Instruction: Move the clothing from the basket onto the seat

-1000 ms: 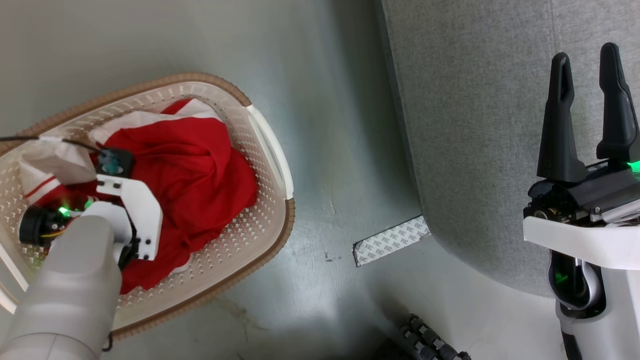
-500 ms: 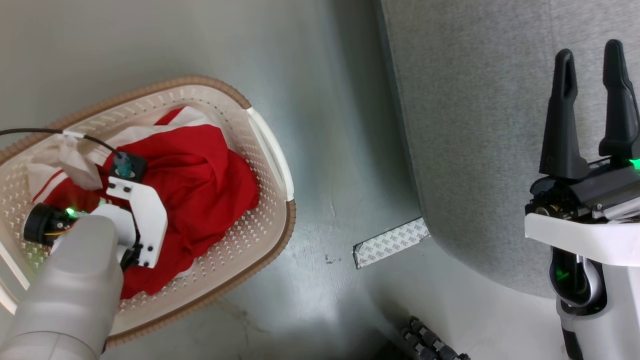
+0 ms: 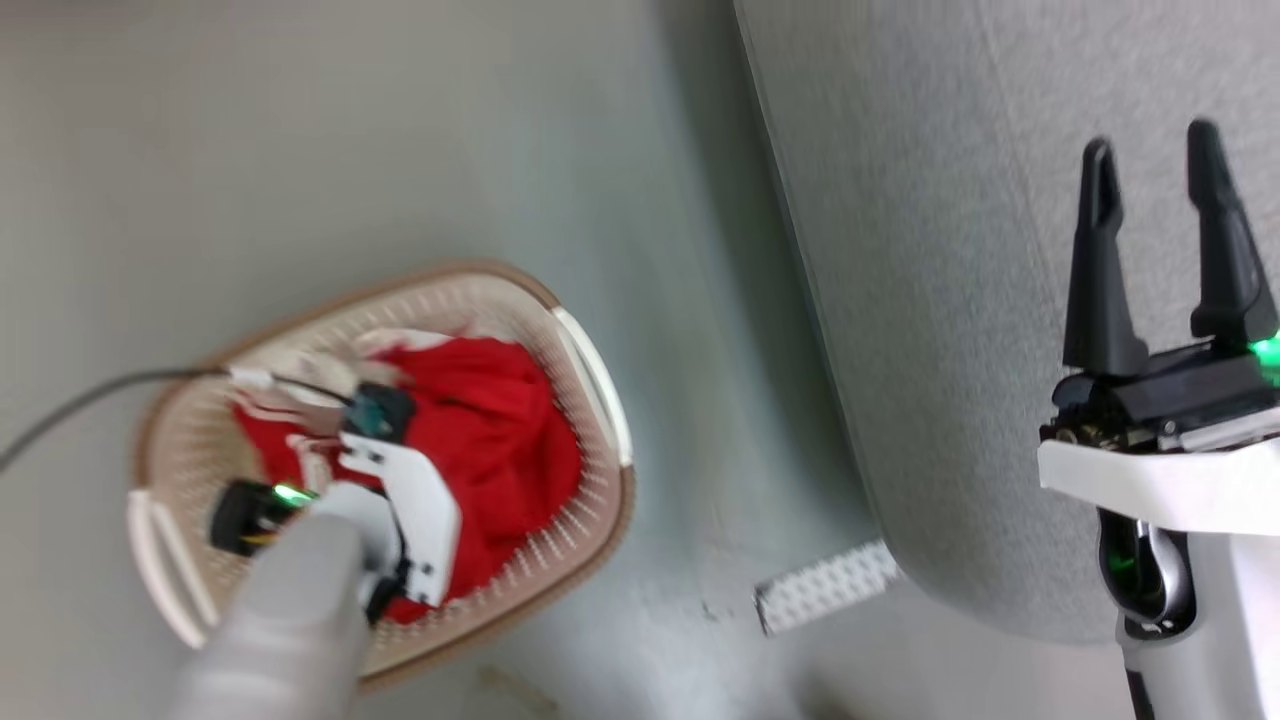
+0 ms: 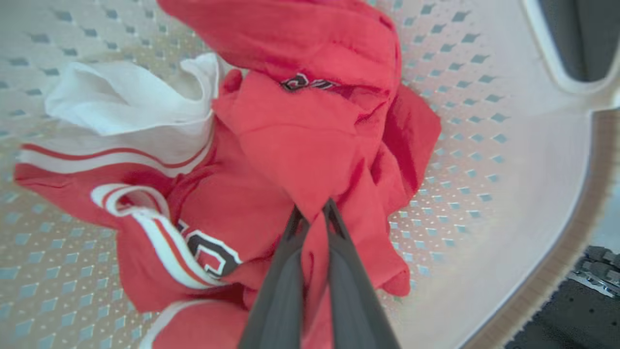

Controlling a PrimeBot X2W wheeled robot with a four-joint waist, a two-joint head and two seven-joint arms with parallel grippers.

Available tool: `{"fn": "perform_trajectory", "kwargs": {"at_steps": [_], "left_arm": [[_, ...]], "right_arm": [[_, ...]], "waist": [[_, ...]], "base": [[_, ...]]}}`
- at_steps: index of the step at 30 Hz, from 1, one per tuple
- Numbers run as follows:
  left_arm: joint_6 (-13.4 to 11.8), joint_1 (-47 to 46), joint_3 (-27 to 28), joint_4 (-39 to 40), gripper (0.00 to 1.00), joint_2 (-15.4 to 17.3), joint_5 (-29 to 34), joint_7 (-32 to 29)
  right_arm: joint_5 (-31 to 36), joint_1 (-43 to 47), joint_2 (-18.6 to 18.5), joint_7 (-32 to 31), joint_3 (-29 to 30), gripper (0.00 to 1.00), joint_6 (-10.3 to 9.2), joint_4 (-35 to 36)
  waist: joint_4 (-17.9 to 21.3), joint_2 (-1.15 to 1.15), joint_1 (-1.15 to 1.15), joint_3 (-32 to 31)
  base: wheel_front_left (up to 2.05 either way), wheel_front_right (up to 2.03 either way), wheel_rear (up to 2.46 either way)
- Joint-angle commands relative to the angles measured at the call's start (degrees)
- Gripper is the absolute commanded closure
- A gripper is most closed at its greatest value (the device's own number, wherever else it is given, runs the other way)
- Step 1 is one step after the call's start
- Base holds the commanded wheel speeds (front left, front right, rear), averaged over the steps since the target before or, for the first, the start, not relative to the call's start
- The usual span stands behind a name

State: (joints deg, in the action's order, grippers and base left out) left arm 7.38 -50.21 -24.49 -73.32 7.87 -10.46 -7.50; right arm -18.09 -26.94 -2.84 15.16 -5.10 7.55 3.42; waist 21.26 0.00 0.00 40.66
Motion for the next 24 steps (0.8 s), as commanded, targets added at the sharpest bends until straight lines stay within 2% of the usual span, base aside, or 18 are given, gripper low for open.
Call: {"fn": "perform_trajectory", "kwargs": {"at_steps": [1,5,13,24], "left_arm": [[0.11,1.17,-0.17,0.22,1.00,-0.11,-0.49,0.82],[0.03,4.20,-2.67,1.28,1.00,-1.96,-3.14,4.01],[0.02,10.43,-7.98,5.49,1.00,-3.50,-10.46,8.84],[0.03,16.56,-14.53,14.43,1.00,-2.12,-19.72,15.52]], "right_arm": [[0.62,0.73,-0.10,-0.01,0.32,0.00,-0.12,-0.43],[2.19,2.17,-0.12,-0.01,0.35,0.00,-0.12,-1.98],[3.71,6.31,-0.13,-0.01,0.67,0.00,-0.12,-5.51],[3.96,12.81,-0.11,-0.02,1.24,0.00,-0.12,-8.37]], "waist": [[-4.05,0.00,0.00,-6.20],[-6.78,0.00,0.00,-12.48],[-11.61,0.00,0.00,-23.94],[-15.65,0.00,0.00,-36.41]], "base": [[0.00,0.00,0.00],[0.00,0.00,0.00],[0.00,0.00,0.00],[0.00,0.00,0.00]]}}
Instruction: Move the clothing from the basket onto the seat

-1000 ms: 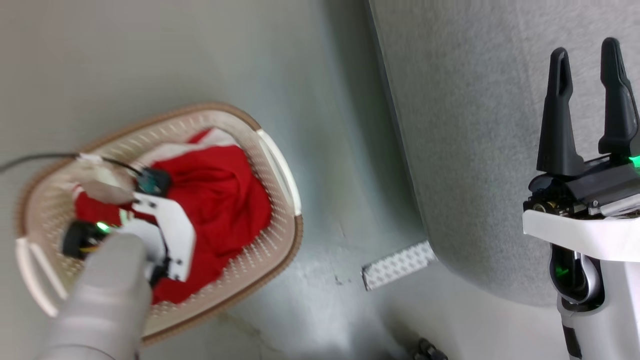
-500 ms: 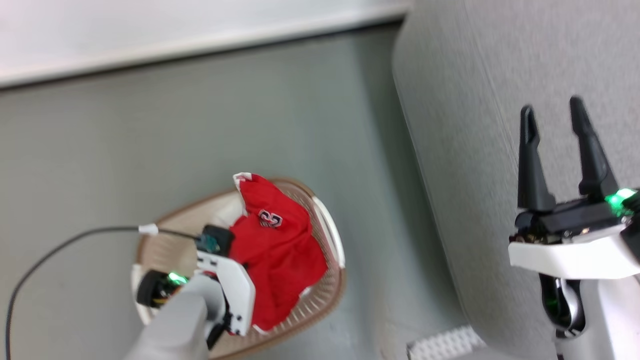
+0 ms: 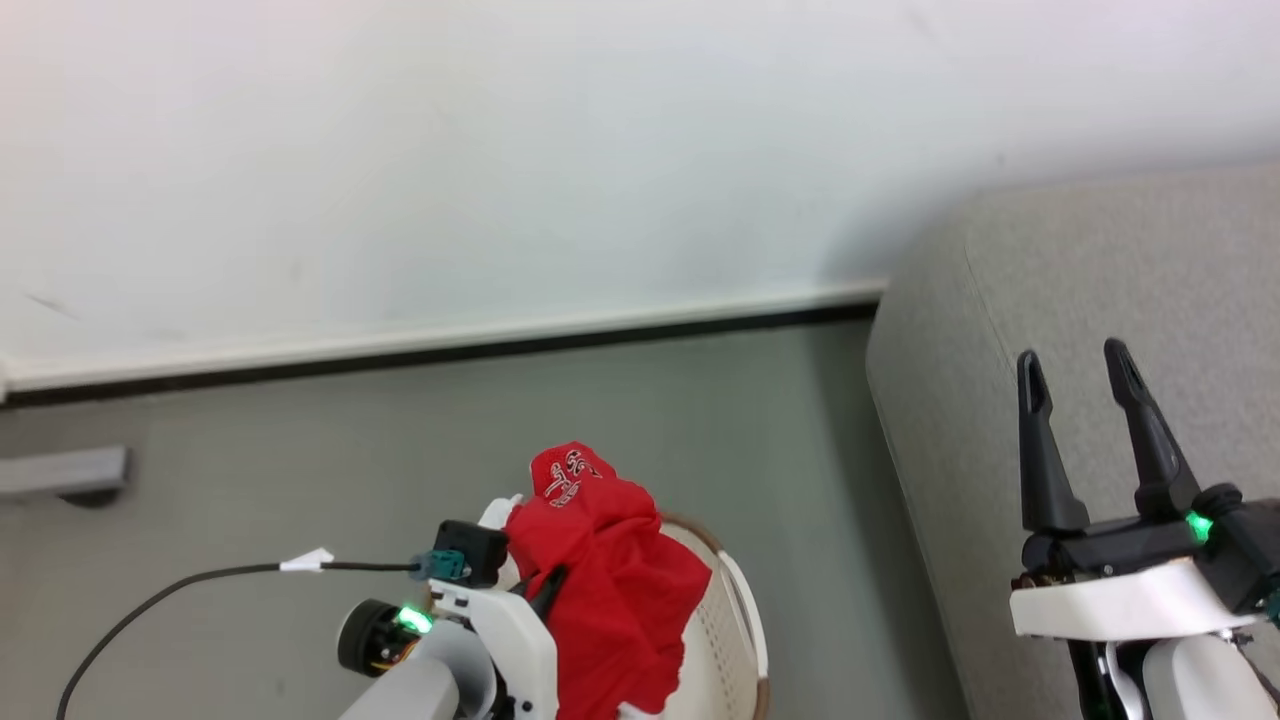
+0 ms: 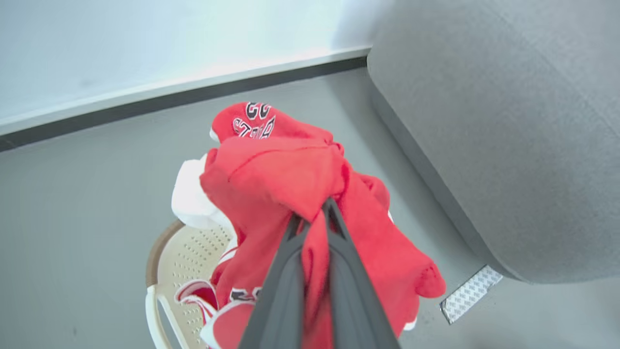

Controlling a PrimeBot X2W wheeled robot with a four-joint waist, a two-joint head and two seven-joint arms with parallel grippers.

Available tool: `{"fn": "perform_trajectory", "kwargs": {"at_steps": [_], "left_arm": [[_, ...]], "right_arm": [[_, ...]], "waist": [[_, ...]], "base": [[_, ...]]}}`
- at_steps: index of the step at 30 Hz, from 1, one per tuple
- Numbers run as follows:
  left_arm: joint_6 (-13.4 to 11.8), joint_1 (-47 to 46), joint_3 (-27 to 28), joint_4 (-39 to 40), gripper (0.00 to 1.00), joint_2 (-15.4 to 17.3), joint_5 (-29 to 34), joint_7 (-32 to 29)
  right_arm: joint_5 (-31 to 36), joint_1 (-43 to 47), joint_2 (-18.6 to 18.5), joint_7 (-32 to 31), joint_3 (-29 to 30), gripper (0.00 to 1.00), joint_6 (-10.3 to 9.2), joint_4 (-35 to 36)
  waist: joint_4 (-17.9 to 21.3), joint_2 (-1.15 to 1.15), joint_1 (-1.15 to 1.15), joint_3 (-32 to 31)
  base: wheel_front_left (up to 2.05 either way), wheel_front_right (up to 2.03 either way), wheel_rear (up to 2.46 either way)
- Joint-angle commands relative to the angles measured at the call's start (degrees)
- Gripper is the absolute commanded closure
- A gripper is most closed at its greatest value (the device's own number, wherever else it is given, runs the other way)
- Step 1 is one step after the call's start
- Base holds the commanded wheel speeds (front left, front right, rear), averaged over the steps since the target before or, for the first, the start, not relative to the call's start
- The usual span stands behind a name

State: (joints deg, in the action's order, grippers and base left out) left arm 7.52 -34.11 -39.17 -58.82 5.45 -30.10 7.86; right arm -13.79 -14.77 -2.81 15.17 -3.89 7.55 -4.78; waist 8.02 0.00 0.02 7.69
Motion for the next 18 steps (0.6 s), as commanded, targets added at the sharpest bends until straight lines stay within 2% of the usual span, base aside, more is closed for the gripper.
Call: {"fn": "perform_trajectory", "kwargs": {"at_steps": [1,11,18], "left_arm": [[-0.12,0.69,-0.27,0.90,1.00,0.53,-0.80,0.64],[-0.11,-1.12,-0.23,12.80,1.00,3.49,-4.14,4.40],[-1.53,-3.82,0.41,23.71,1.00,6.38,-2.95,3.24]], "right_arm": [[-0.34,1.17,-0.14,-0.02,0.10,0.00,-0.12,-0.26],[-0.91,4.86,-0.14,-0.03,-0.31,0.00,-0.12,-0.95],[-1.48,5.99,-0.13,-0.03,-1.50,0.00,-0.12,-1.41]], "waist": [[-2.70,0.00,-0.02,-4.21],[-4.57,0.00,-0.02,-8.56],[-4.72,0.00,-0.02,-9.78]], "base": [[0.00,0.00,0.00],[0.00,0.00,0.00],[0.00,0.00,0.00]]}}
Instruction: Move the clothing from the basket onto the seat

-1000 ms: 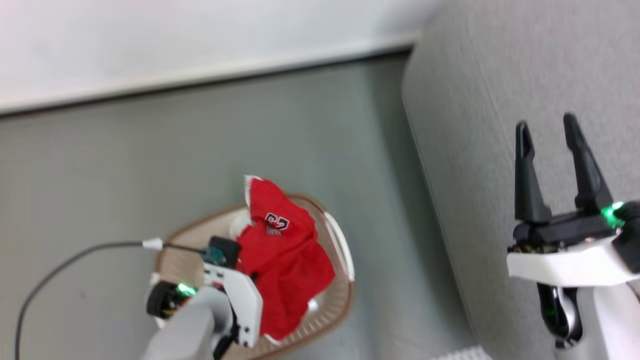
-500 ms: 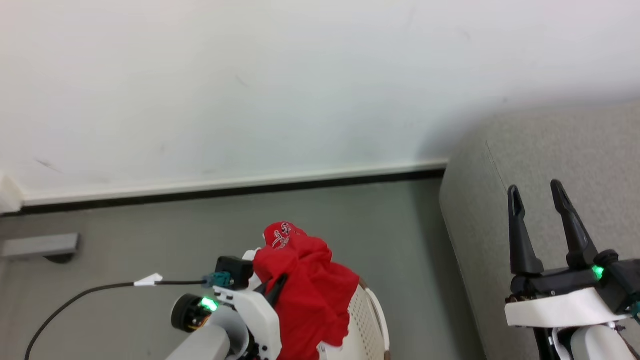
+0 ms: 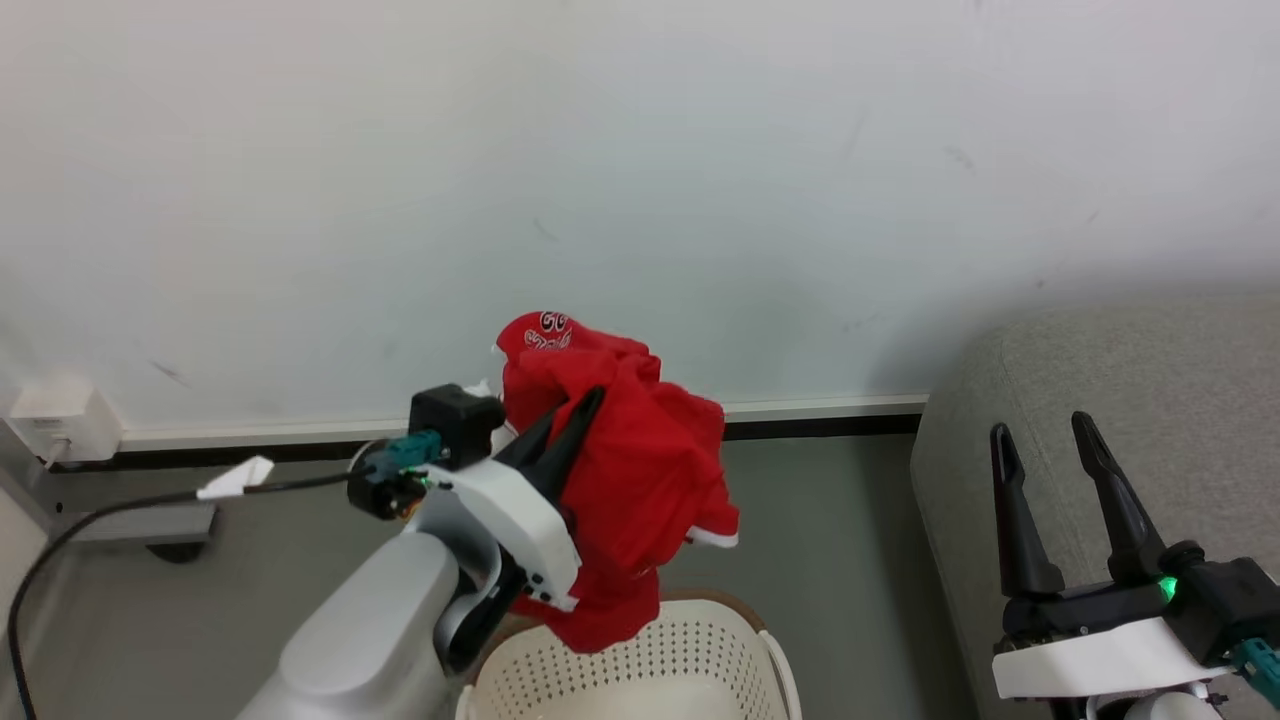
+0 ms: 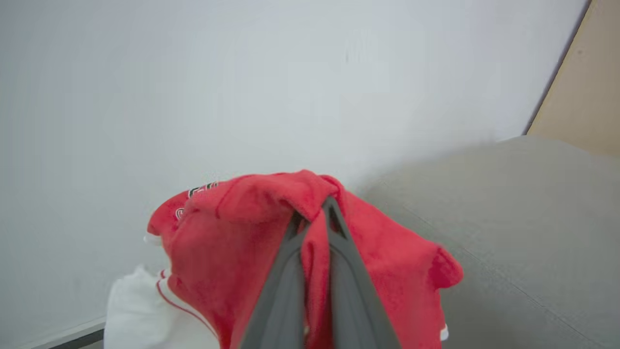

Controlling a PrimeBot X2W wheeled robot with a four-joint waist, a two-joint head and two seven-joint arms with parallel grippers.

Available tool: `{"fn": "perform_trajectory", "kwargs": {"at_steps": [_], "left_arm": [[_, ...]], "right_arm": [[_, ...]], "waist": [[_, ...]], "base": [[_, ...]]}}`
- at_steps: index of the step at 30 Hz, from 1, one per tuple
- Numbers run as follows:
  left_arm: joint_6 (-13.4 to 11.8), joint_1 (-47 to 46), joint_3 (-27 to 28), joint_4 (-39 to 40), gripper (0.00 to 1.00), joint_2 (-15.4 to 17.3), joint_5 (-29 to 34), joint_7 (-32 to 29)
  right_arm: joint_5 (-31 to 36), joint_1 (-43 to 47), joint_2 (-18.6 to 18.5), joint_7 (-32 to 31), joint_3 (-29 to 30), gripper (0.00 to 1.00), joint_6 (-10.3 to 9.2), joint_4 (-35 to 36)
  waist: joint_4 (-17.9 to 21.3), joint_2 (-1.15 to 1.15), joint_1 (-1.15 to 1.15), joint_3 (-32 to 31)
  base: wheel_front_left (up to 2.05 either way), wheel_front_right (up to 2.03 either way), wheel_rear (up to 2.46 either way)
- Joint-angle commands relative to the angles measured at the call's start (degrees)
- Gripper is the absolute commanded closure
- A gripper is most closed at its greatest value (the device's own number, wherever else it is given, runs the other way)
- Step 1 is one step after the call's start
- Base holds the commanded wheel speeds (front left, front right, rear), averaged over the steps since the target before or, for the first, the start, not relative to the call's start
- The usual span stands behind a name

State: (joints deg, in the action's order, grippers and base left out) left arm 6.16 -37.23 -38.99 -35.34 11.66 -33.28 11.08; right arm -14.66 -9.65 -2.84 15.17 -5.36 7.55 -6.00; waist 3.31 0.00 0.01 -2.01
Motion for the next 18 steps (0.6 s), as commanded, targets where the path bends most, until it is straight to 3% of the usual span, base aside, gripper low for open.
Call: {"fn": "perform_trajectory", "kwargs": {"at_steps": [1,9,18], "left_arm": [[-0.41,-1.17,0.45,1.88,1.00,0.60,0.23,-0.40],[-3.14,-3.49,2.45,12.68,1.00,2.83,-1.05,-4.07],[-4.76,-1.97,2.49,16.68,1.00,3.95,-1.73,-6.01]], "right_arm": [[-0.76,1.02,-0.10,-0.03,-0.24,0.00,-0.12,-0.27],[-1.23,1.62,-0.10,-0.03,-2.27,0.00,-0.12,-0.78],[-0.81,0.71,-0.12,-0.03,-3.83,0.00,-0.12,-0.94]], "waist": [[-0.01,0.00,-0.01,-0.25],[0.29,0.00,-0.01,-1.07],[1.18,0.00,-0.01,-0.76]], "base": [[0.00,0.00,0.00],[0.00,0.00,0.00],[0.00,0.00,0.00]]}}
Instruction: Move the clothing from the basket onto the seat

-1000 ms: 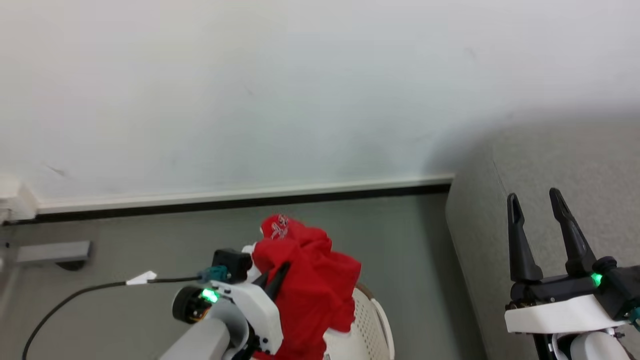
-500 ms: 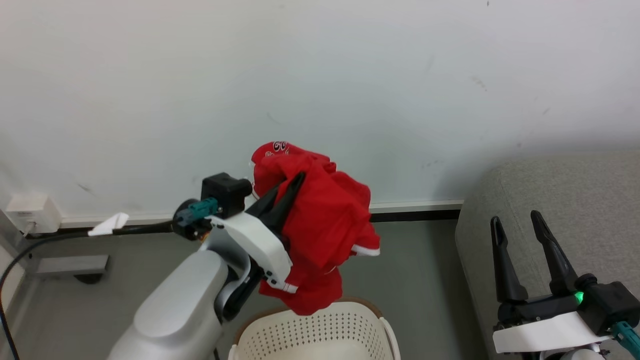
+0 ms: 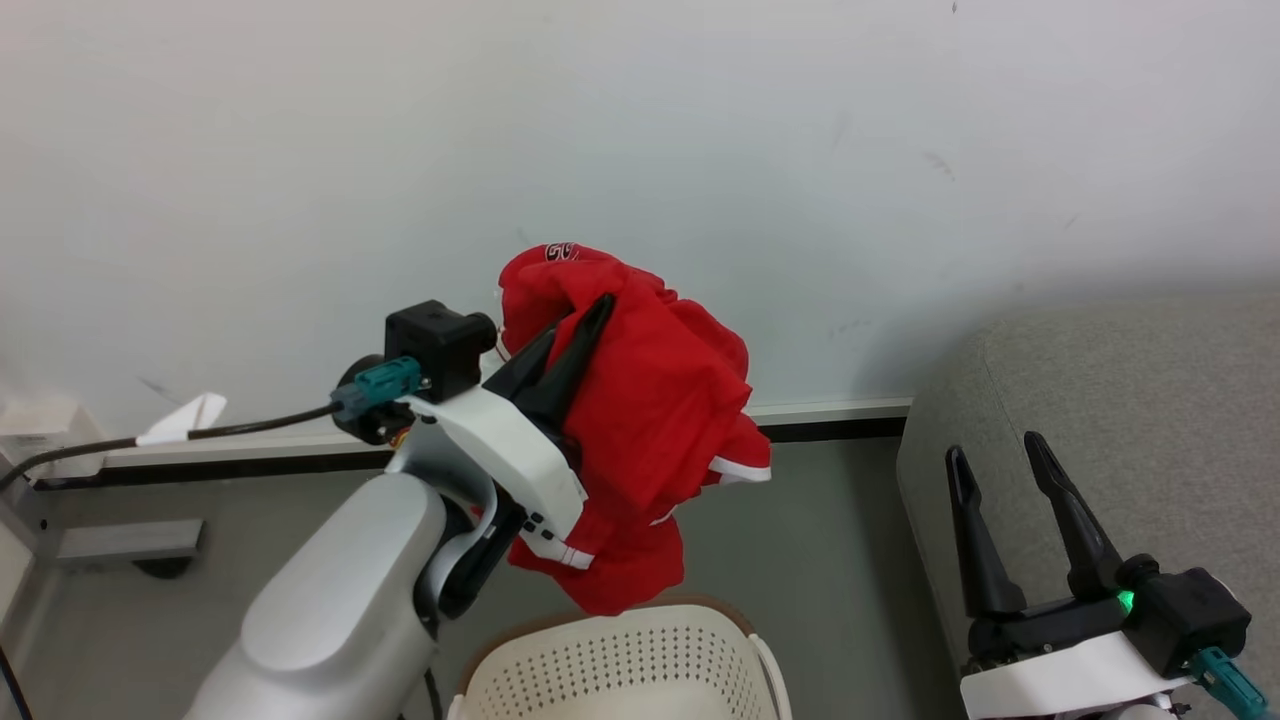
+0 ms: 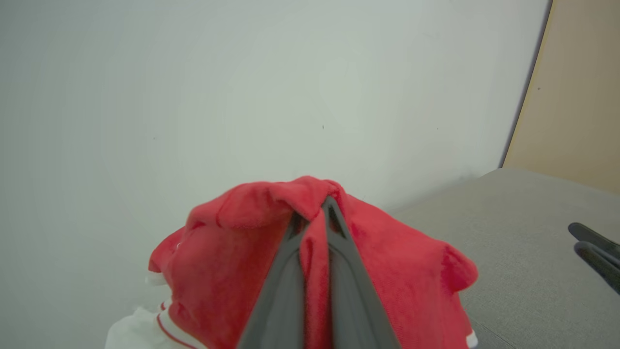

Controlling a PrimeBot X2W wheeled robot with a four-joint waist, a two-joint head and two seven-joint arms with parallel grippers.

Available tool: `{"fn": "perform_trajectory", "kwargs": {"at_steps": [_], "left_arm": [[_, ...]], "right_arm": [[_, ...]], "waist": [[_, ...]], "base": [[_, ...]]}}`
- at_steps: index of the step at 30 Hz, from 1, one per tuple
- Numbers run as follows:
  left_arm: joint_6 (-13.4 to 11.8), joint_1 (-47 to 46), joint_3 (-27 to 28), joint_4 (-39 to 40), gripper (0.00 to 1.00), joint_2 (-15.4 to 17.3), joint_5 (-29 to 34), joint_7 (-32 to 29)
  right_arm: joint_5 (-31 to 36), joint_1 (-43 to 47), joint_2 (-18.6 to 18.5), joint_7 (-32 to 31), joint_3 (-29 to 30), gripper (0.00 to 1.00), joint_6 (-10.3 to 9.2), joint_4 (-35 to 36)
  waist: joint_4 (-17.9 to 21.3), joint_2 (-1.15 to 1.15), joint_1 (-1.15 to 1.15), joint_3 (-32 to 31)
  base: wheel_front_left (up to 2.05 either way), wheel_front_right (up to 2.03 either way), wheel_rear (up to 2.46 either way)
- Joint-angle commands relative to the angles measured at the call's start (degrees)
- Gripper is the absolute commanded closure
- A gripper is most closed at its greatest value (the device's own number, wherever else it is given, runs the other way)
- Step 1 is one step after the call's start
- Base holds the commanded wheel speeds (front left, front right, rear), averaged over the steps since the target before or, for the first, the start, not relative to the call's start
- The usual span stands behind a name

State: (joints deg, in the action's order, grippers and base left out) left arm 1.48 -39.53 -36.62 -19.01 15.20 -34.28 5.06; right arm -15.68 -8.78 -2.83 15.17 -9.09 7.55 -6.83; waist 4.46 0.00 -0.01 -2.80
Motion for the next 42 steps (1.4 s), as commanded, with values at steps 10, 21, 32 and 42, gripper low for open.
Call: {"fn": "perform_trajectory", "kwargs": {"at_steps": [10,21,32,42], "left_arm": [[-0.24,0.34,-0.21,0.35,1.00,0.32,-1.18,-0.69],[0.10,-1.02,-0.77,-0.79,1.00,-0.12,-1.48,-0.65],[0.85,-2.38,-2.48,-1.64,1.00,-1.94,-1.12,-0.60],[2.01,-3.36,-4.88,-2.77,1.00,-4.65,-1.14,-0.47]], "right_arm": [[-4.25,-0.98,-3.06,-0.03,-9.55,0.00,-0.12,1.21],[-12.66,-6.13,-6.45,-0.03,-25.37,0.00,-0.12,-2.87],[-22.42,-15.93,-2.63,-0.03,-35.08,0.00,-0.12,-15.87],[-29.71,-21.42,-0.55,-0.02,-36.31,0.00,-0.12,-23.53]], "waist": [[0.08,0.00,0.01,0.03],[-0.29,0.00,0.01,0.60],[-2.17,0.00,0.01,1.36],[-5.35,0.00,0.01,2.31]], "base": [[0.00,0.00,0.00],[0.00,0.00,0.00],[0.00,0.00,0.00],[0.00,0.00,0.00]]}}
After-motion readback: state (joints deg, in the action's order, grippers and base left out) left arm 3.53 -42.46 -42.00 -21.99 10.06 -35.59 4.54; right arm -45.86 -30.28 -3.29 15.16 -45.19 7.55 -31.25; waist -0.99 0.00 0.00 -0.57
